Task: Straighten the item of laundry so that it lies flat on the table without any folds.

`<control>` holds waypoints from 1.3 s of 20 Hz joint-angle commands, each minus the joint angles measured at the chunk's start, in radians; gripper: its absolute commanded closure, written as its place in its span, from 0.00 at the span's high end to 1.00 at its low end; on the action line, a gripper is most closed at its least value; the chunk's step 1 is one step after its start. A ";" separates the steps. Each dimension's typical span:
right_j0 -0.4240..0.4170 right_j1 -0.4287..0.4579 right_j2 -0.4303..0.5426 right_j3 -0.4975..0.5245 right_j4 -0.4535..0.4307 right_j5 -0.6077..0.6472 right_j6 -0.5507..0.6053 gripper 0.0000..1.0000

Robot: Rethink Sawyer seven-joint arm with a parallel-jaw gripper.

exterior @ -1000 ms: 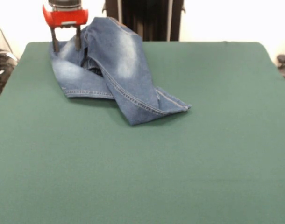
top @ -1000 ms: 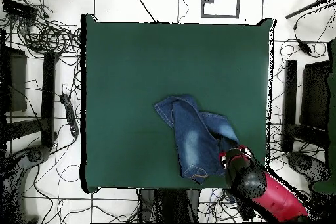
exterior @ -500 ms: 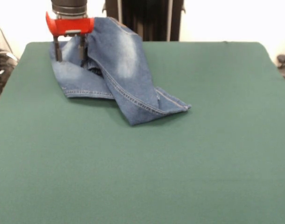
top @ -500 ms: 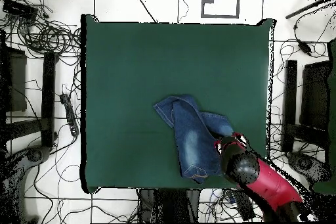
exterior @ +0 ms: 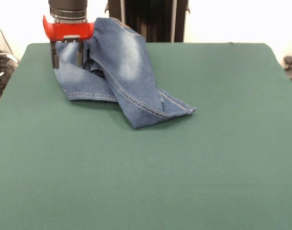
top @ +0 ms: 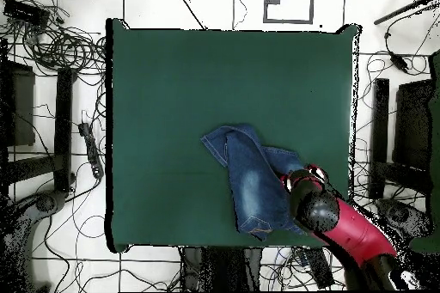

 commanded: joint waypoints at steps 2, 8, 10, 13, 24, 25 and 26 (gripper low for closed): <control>0.043 0.149 0.010 -0.088 0.050 -0.039 0.282 1.00; 0.129 0.217 -0.100 -0.131 0.096 0.086 0.296 1.00; 0.157 0.222 -0.130 -0.146 0.109 0.129 0.294 1.00; 0.171 0.216 -0.142 -0.155 0.121 0.165 0.279 1.00; 0.167 0.234 -0.125 -0.164 0.133 0.122 0.275 1.00; 0.164 0.230 -0.122 -0.161 0.130 0.112 0.276 1.00; 0.159 0.229 -0.118 -0.157 0.130 0.099 0.279 1.00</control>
